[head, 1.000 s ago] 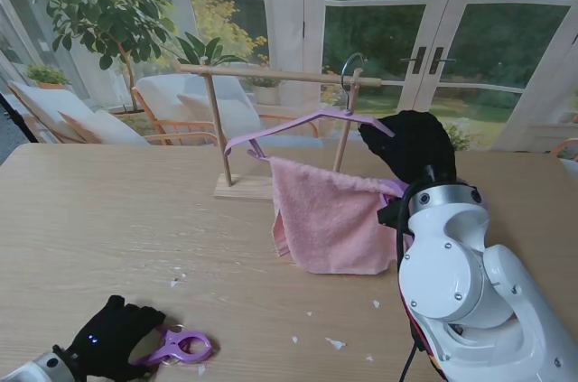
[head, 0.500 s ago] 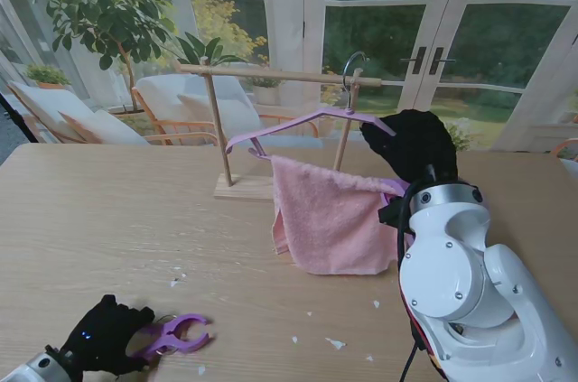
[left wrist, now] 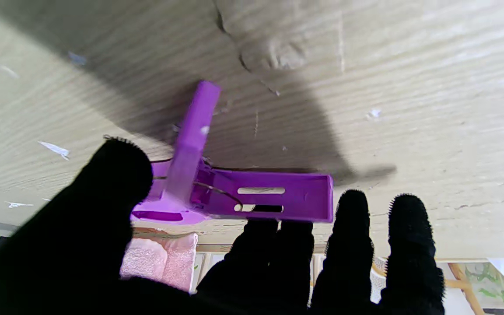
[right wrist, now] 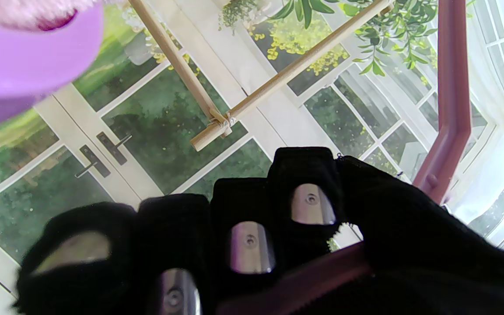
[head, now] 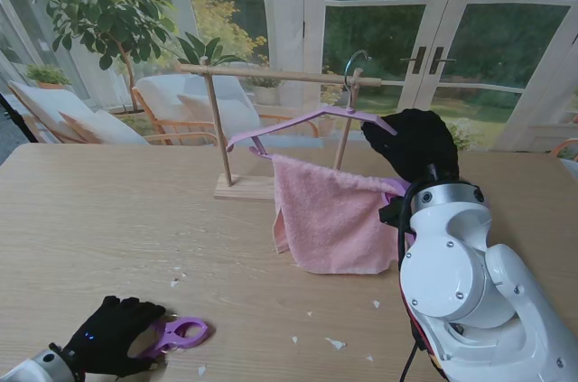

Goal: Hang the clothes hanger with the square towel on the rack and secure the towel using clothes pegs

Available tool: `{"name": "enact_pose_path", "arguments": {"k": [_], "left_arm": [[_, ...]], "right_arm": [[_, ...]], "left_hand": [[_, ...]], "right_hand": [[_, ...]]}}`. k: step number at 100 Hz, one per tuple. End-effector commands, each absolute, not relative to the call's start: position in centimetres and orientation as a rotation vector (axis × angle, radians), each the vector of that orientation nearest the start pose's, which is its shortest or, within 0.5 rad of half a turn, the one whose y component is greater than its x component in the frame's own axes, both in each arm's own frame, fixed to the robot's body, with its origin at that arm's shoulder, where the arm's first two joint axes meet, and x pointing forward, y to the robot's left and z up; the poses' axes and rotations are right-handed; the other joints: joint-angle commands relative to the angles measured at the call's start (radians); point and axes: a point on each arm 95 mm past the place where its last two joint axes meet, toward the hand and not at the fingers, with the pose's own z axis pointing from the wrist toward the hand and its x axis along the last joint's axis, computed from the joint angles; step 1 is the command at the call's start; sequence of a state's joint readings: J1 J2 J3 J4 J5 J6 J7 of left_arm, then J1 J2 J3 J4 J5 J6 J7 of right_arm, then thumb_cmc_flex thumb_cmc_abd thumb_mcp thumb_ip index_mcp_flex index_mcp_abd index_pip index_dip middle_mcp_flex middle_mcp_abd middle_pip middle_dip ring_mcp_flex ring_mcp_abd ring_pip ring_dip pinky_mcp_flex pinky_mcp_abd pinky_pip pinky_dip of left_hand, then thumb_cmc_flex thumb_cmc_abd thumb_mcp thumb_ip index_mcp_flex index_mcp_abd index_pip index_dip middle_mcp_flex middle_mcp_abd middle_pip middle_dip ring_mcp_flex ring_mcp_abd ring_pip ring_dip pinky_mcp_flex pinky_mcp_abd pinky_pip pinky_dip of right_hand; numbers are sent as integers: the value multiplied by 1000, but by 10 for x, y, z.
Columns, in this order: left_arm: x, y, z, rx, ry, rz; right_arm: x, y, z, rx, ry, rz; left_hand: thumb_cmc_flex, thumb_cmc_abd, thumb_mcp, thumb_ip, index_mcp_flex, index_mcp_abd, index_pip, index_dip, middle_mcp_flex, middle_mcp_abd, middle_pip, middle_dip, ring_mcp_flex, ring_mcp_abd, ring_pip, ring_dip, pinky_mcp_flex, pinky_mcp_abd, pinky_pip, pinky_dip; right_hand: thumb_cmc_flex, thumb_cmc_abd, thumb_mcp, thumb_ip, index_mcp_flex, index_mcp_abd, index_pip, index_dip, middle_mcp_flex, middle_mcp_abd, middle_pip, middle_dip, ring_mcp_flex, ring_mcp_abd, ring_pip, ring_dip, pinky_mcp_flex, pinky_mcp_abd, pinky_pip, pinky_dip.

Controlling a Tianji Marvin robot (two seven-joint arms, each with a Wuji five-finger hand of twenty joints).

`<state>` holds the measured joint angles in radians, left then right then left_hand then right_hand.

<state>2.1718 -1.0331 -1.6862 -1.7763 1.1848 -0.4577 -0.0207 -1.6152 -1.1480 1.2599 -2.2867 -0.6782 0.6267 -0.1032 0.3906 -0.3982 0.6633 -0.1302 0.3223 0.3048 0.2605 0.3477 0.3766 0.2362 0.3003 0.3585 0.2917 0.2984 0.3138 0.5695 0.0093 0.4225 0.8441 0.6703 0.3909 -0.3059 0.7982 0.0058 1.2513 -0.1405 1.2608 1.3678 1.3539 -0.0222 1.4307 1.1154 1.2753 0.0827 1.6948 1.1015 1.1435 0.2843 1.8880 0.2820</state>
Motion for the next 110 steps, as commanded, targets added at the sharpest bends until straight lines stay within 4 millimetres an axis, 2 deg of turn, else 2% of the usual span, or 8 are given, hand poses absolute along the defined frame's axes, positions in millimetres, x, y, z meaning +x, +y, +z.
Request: {"name": "enact_pose_path", "arguments": {"k": [1,21,45,73,84,93,101,110], "left_arm": [[235,115,-380,-1201,1946,-1243],[234,120,-379,-1222,1926,-1217],[231,137,-376,-1198,1925,-1155],[229,139,-386,-1167,1979,-1100],[230,138,-389,-1159,1987,-1097],[231,137,-389,-1140,1990,-1097],[232,136,-390,-1145,1981,-1109],[233,136,-392,-1155,1965,-1137]], "right_arm": [[338,33,-106,1453,662,1798],[337,34,-106,1452,666,1798],[337,35,-106,1455,664,1799],[337,37,-106,1460,662,1803],[338,38,-105,1455,665,1803],[338,38,-105,1461,658,1808],[338,38,-104,1460,659,1807],[339,38,-105,1467,654,1809]], "left_hand": [[-66,30,-31,-5,-54,44,-67,-30,-75,-2,-37,-27,-66,22,-47,-26,-32,33,-67,-14],[-181,9,59,-38,-150,68,-165,-30,-188,5,-74,-55,-142,10,-113,-53,-62,24,-182,-9],[-144,-7,75,-36,-186,32,-177,3,-215,-35,-120,-58,-180,-18,-133,-51,-86,-12,-224,-5],[-63,-4,40,-21,-175,1,-153,70,-208,-70,-108,0,-180,-42,-130,-39,-81,-21,-232,25],[-22,-17,49,-9,-165,-31,-17,222,-189,-101,6,90,-162,-56,-103,-15,-76,-26,-201,44],[8,-37,95,3,-182,-52,235,413,-106,-117,156,183,-109,-68,-50,24,-57,-26,-140,54],[40,-59,146,10,-140,-60,374,462,-5,-120,269,249,-33,-70,7,51,-19,-21,-65,65],[84,-79,207,17,-53,-71,451,447,112,-121,300,249,63,-65,57,53,37,-18,12,62]], "right_hand": [[-10,62,-4,70,27,6,32,38,75,-13,65,12,34,-73,142,34,43,11,187,512],[-10,63,-3,71,27,6,32,38,75,-10,66,13,34,-73,143,35,43,11,189,511],[-11,64,-4,72,27,6,32,38,75,-12,66,12,34,-73,142,35,43,11,190,509],[-10,62,-2,73,27,6,32,38,76,-12,66,12,34,-73,143,36,43,10,190,509],[-12,63,-3,73,27,6,32,38,76,-12,66,12,34,-75,142,36,43,10,190,508],[-10,62,-2,73,27,6,32,38,76,-12,66,12,34,-74,143,36,43,10,191,508],[-11,63,-3,73,27,6,32,38,76,-13,66,12,34,-75,142,37,43,10,191,508],[-10,62,-3,73,27,6,32,38,75,-11,66,12,34,-73,143,37,43,10,191,508]]}}
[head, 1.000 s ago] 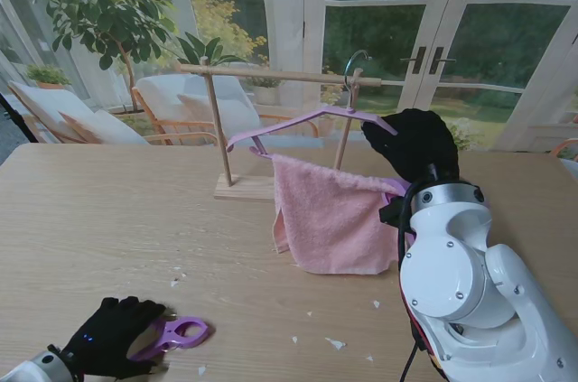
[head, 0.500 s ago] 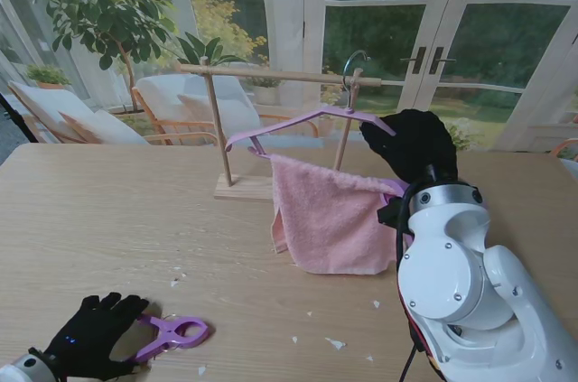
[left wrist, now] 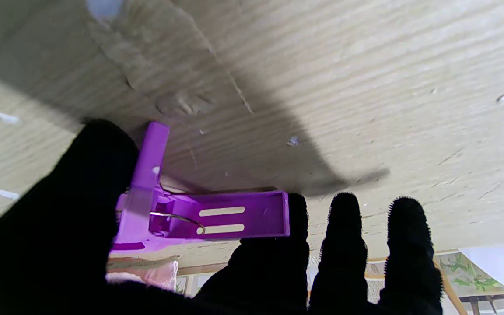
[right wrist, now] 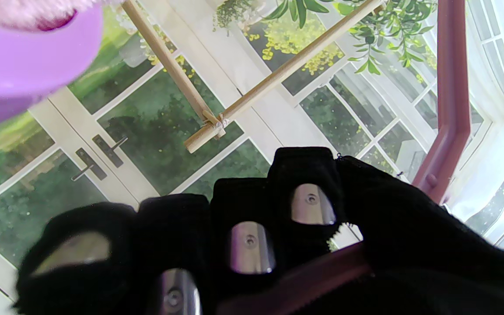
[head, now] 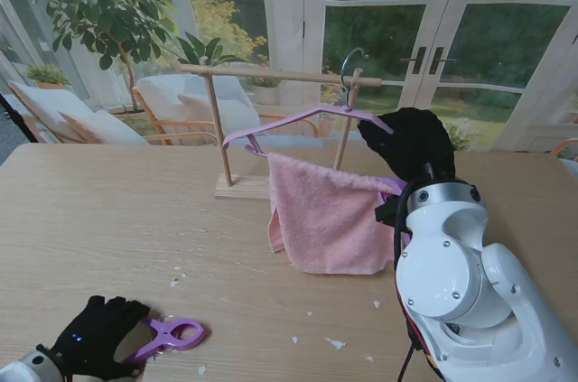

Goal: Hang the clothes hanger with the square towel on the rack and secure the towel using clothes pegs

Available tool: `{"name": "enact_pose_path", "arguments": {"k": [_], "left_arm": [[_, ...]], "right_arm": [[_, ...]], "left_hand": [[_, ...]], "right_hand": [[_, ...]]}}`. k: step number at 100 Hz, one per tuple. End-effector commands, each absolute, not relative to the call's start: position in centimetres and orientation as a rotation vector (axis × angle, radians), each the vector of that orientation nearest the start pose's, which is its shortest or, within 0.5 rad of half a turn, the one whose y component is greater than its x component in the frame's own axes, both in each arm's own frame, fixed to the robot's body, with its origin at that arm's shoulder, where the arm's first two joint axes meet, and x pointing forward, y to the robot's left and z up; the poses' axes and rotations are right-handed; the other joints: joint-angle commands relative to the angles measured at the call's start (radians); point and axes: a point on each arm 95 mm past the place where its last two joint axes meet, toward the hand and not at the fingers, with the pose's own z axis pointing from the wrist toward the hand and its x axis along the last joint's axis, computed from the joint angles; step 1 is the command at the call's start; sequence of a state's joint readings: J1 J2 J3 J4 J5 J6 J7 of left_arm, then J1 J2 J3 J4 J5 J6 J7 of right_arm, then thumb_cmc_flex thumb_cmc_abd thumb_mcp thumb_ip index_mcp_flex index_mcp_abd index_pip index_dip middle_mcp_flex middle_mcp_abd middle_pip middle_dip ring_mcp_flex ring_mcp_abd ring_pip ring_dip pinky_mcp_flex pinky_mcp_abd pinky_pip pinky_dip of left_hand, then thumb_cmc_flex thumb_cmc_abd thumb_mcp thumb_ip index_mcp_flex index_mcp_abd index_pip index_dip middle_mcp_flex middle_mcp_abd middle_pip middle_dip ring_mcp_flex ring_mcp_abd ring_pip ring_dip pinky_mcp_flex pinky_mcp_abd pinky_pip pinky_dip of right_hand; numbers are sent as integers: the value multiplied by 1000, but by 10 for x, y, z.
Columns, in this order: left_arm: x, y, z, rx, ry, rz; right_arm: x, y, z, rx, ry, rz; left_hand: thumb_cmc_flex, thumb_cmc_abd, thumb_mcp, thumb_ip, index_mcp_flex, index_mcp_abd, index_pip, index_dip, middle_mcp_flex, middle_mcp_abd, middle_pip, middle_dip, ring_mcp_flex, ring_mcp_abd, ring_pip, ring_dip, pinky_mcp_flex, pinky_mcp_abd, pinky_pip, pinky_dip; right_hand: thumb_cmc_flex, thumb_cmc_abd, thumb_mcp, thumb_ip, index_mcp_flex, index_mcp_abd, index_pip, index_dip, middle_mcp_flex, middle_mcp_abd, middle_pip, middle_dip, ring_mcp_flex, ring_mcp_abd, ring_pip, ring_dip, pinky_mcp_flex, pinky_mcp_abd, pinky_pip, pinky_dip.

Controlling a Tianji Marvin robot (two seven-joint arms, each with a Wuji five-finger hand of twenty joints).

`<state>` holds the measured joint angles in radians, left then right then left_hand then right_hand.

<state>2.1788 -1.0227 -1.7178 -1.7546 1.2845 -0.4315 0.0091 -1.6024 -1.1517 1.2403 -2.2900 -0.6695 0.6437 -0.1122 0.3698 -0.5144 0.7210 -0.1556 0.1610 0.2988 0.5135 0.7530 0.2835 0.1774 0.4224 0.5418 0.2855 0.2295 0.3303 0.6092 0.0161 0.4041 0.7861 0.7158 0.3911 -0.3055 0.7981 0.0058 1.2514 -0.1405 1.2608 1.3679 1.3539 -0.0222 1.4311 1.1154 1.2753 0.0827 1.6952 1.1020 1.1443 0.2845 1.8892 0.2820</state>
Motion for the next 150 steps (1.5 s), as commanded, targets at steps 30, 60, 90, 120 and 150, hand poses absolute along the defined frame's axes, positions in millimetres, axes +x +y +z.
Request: {"name": "enact_pose_path", "arguments": {"k": [30,60,90,120,150], "left_arm": [[235,131,-389,-1163,1874,-1250],[238,130,-388,-1181,1809,-1320],[243,122,-358,-1179,1640,-1475],[257,90,-304,-1184,1505,-1659],[280,37,-221,-979,1457,-1708]], "right_arm": [[338,38,-103,1460,649,1810],[337,37,-102,1449,652,1810],[337,34,-101,1452,647,1806],[337,35,-98,1443,661,1797],[339,36,-99,1436,697,1768]], "left_hand": [[405,-65,136,-30,367,-156,416,-82,579,-87,129,154,356,55,199,28,172,23,266,-22],[528,-76,130,-37,506,-181,516,-158,836,-84,-27,246,529,79,322,70,303,23,394,-9],[530,-82,140,-37,523,-185,531,-168,856,-79,-30,250,543,87,331,72,314,35,406,-14],[539,-85,143,-32,531,-172,531,-176,860,-65,-33,253,540,106,338,76,307,50,418,-12],[541,-83,135,-21,533,-165,528,-164,859,-46,-12,275,557,111,372,97,322,48,444,0]], "right_hand": [[-11,61,-2,73,27,6,32,38,75,-11,66,12,34,-74,142,36,42,10,190,508],[-12,61,-2,73,27,6,32,38,76,-12,67,12,34,-74,142,37,42,10,190,508],[-10,59,-1,74,27,7,32,38,77,-10,67,11,34,-73,143,37,43,9,191,508],[-11,60,-1,74,26,7,34,39,78,-12,67,11,34,-75,143,39,43,6,193,508],[-11,62,-2,75,26,4,34,39,79,-14,67,11,34,-77,143,40,43,5,195,508]]}}
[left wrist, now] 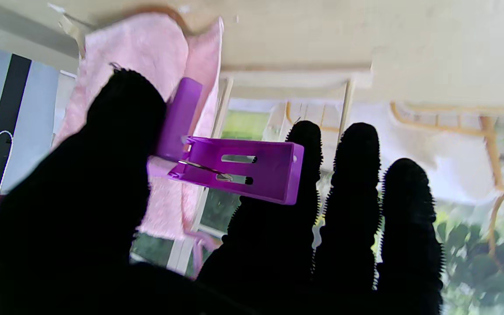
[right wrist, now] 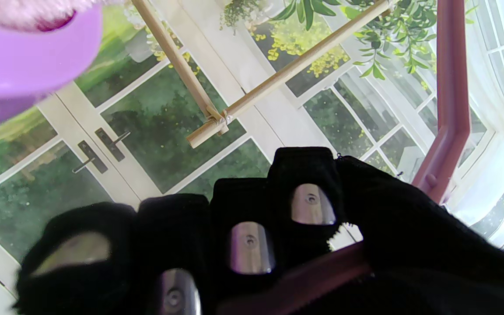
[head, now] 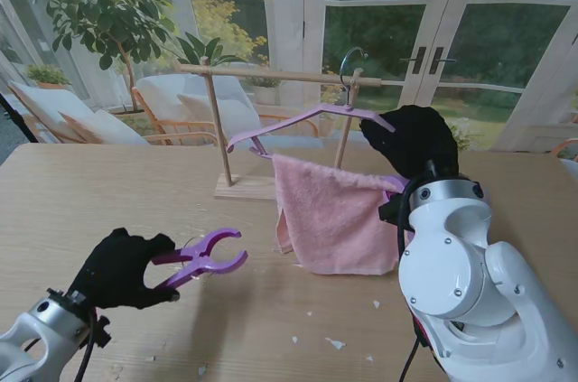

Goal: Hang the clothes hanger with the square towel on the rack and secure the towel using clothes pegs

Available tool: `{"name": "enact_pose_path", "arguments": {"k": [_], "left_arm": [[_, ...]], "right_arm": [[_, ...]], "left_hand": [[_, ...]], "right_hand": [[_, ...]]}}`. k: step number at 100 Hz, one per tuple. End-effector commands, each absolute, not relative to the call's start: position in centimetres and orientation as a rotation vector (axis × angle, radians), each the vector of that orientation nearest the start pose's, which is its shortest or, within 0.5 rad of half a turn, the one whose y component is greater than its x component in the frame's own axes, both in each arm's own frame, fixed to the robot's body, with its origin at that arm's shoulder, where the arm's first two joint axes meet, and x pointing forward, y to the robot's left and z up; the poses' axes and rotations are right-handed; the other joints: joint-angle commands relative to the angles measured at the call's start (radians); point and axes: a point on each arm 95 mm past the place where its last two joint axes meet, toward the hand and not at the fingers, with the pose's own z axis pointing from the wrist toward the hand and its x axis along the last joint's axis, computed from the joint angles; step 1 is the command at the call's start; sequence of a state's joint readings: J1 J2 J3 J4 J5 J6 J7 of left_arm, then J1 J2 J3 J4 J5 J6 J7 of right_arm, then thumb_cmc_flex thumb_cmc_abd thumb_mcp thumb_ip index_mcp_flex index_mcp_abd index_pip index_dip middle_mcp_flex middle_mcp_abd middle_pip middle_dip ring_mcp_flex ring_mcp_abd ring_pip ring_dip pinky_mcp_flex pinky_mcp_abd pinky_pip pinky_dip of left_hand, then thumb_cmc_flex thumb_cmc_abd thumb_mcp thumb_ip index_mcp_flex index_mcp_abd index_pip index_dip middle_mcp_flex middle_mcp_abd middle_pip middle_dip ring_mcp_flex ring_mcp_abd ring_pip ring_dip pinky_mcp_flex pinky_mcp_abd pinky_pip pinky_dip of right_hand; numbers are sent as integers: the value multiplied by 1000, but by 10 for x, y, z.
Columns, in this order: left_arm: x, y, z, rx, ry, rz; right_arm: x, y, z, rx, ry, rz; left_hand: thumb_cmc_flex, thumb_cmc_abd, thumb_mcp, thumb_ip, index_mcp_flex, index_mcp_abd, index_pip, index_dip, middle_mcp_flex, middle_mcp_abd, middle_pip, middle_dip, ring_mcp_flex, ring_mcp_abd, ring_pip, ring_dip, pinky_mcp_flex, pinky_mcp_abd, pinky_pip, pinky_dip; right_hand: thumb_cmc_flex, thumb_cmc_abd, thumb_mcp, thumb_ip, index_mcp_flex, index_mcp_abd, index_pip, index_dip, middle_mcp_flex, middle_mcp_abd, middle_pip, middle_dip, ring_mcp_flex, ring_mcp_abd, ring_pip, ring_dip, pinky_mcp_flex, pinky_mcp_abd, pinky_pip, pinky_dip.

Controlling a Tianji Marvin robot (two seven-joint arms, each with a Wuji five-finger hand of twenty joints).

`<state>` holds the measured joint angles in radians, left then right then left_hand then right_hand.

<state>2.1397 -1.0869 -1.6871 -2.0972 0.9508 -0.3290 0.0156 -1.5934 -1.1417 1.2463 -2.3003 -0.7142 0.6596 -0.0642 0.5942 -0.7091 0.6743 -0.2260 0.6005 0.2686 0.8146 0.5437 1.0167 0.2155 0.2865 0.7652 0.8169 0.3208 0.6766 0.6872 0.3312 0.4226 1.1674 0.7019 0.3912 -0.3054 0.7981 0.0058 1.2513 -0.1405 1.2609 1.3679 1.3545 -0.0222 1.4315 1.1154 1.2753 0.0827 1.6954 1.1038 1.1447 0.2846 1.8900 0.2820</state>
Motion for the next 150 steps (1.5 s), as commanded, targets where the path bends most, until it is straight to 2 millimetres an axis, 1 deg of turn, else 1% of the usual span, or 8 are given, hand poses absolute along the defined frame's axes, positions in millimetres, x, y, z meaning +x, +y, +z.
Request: {"name": "enact_pose_path", "arguments": {"k": [1,16,33,47,69,94,105,150], "left_arm": [[280,35,-219,-971,1455,-1707],[286,8,-185,-848,1420,-1696],[288,-19,-158,-715,1393,-1664],[285,-33,-141,-621,1369,-1601],[290,-48,-125,-516,1335,-1525],[297,-62,-117,-404,1363,-1421],[298,-66,-117,-376,1366,-1400],[307,-77,-127,-290,1471,-1289]], "right_arm": [[339,36,-99,1436,697,1767],[339,37,-100,1440,702,1757],[341,37,-101,1448,704,1748],[341,37,-100,1450,701,1749],[341,38,-99,1447,704,1754],[340,39,-97,1446,706,1766],[340,40,-98,1447,711,1769],[343,48,-101,1455,730,1798]], "left_hand": [[316,112,181,50,94,-135,226,45,127,-84,125,52,27,20,27,20,8,29,63,15],[315,112,181,56,95,-134,225,53,125,-80,142,61,37,20,45,33,16,27,76,23],[310,110,183,63,95,-135,223,67,123,-77,171,73,48,16,65,51,26,27,88,34],[307,109,184,67,97,-132,220,72,122,-76,184,79,56,15,74,60,30,25,92,40],[308,108,186,71,97,-131,215,79,121,-71,198,81,57,20,78,70,32,30,93,47],[305,117,175,70,91,-145,208,90,112,-88,191,81,52,0,62,71,29,22,84,49],[306,116,175,71,93,-147,206,95,113,-86,187,82,54,2,55,72,29,21,82,51],[305,133,149,73,84,-181,192,112,107,-126,148,93,30,-30,6,67,5,-3,40,47]], "right_hand": [[-12,62,-2,75,26,4,34,39,78,-14,66,11,34,-77,143,38,43,5,194,508],[-11,63,-3,75,26,4,34,39,78,-14,66,12,34,-77,143,39,43,3,195,508],[-11,63,-4,76,27,4,34,39,78,-14,66,12,34,-78,142,39,43,3,196,508],[-10,63,-4,76,27,4,34,39,78,-14,66,12,34,-77,143,40,43,3,196,508],[-10,63,-6,77,27,4,34,39,78,-14,66,12,34,-78,142,40,43,3,196,508],[-8,63,-6,78,27,4,34,39,78,-14,66,12,34,-78,142,40,43,3,196,508],[-9,63,-6,78,27,4,34,40,78,-14,66,12,34,-78,143,40,43,2,197,508],[-10,63,-6,79,27,4,34,40,79,-16,65,12,34,-79,143,41,43,1,197,508]]}}
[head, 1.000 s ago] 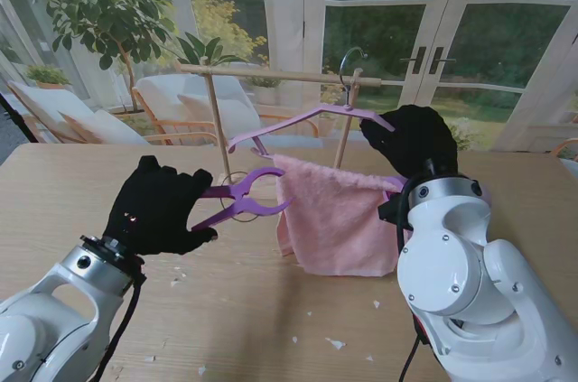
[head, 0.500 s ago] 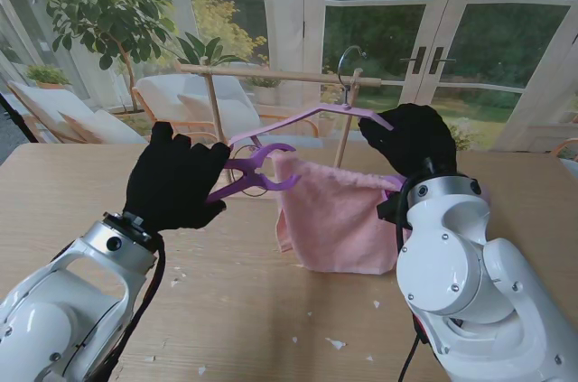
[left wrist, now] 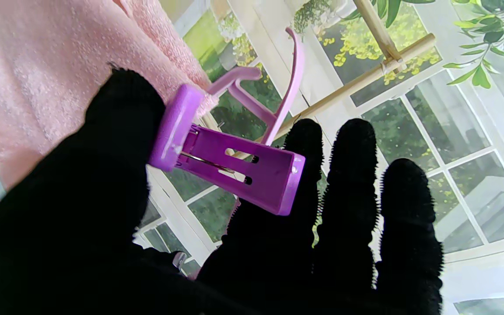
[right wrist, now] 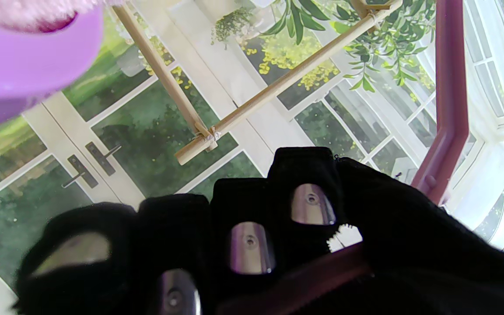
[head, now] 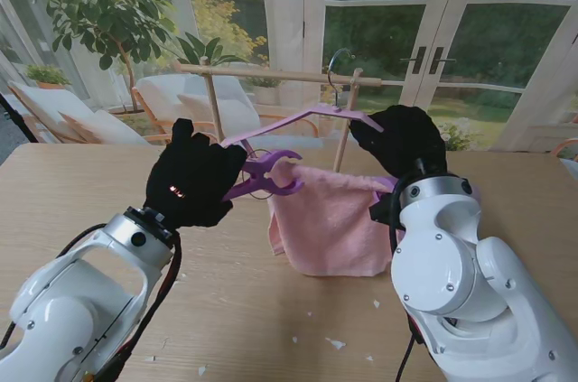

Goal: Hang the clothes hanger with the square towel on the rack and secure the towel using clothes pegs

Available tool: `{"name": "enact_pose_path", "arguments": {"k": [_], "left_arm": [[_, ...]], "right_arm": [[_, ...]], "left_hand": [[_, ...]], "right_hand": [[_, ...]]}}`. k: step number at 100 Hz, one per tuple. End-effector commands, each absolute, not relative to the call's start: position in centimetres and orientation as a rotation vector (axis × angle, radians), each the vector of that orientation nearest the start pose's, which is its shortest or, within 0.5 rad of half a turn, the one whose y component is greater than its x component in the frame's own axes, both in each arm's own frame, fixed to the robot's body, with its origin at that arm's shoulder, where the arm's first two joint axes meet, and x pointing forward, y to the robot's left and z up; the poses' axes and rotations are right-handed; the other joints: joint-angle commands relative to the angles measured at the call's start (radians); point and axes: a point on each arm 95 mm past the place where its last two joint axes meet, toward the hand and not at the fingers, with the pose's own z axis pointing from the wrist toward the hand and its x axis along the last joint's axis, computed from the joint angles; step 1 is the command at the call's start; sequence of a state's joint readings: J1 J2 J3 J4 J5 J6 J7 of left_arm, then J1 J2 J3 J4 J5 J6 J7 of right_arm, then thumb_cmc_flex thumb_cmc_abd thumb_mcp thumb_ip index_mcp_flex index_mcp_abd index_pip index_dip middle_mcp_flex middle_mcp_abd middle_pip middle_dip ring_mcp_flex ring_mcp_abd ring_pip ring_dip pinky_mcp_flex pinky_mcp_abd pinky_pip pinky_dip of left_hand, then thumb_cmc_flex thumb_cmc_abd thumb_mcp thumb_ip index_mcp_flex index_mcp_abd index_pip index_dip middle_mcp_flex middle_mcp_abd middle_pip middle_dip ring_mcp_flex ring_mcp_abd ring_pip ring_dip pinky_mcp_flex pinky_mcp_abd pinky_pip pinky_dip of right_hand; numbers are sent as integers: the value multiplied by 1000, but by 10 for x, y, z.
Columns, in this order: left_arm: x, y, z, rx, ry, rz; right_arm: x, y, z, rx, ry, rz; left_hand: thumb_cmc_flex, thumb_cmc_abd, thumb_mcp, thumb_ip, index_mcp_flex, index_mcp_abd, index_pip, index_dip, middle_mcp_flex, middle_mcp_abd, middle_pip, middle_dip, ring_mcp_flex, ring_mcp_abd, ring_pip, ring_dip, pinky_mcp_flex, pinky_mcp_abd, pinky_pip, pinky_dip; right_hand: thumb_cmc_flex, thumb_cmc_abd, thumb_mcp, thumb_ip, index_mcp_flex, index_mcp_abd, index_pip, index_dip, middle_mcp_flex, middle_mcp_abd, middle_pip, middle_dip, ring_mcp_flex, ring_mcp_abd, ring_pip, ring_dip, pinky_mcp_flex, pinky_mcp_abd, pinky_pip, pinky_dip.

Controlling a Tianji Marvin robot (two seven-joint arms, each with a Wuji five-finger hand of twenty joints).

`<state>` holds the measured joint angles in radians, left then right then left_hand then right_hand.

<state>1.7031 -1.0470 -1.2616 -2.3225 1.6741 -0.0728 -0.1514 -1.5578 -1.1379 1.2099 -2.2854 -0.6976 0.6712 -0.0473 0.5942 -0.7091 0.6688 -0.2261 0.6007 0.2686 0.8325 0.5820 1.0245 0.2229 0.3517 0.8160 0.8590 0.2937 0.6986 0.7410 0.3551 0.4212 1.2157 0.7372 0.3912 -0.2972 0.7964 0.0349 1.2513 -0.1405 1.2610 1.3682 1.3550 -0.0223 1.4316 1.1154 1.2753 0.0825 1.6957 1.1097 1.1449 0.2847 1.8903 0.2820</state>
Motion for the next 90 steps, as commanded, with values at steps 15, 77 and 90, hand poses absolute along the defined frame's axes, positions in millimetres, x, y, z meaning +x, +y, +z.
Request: {"name": "enact_pose_path", "arguments": {"k": [15,77,90], "left_arm": [[308,-75,-129,-281,1471,-1272],[332,-80,-139,-362,1554,-1149],[329,-79,-138,-377,1597,-1099]], "right_arm": [[343,47,-101,1461,719,1801],[341,57,-106,1458,754,1819],[342,57,-107,1464,752,1815]], "left_hand": [[307,133,153,76,89,-188,171,73,104,-131,77,50,-5,-1,-19,16,-17,-1,-12,16],[-8,263,98,145,-57,-72,-237,-4,-226,-105,141,-255,-178,1,-170,-21,-139,2,-125,42],[-124,355,-75,147,-218,27,-519,-143,-415,-56,40,-328,-303,11,-277,-74,-206,17,-216,37]], "right_hand": [[-9,55,-4,49,27,4,34,39,79,-13,65,12,34,-77,142,35,43,2,197,508],[-11,55,-4,50,26,2,34,39,80,-17,65,12,34,-81,142,36,43,0,198,508],[-10,55,-3,50,27,5,34,39,80,-15,65,12,34,-80,142,36,43,0,199,508]]}}
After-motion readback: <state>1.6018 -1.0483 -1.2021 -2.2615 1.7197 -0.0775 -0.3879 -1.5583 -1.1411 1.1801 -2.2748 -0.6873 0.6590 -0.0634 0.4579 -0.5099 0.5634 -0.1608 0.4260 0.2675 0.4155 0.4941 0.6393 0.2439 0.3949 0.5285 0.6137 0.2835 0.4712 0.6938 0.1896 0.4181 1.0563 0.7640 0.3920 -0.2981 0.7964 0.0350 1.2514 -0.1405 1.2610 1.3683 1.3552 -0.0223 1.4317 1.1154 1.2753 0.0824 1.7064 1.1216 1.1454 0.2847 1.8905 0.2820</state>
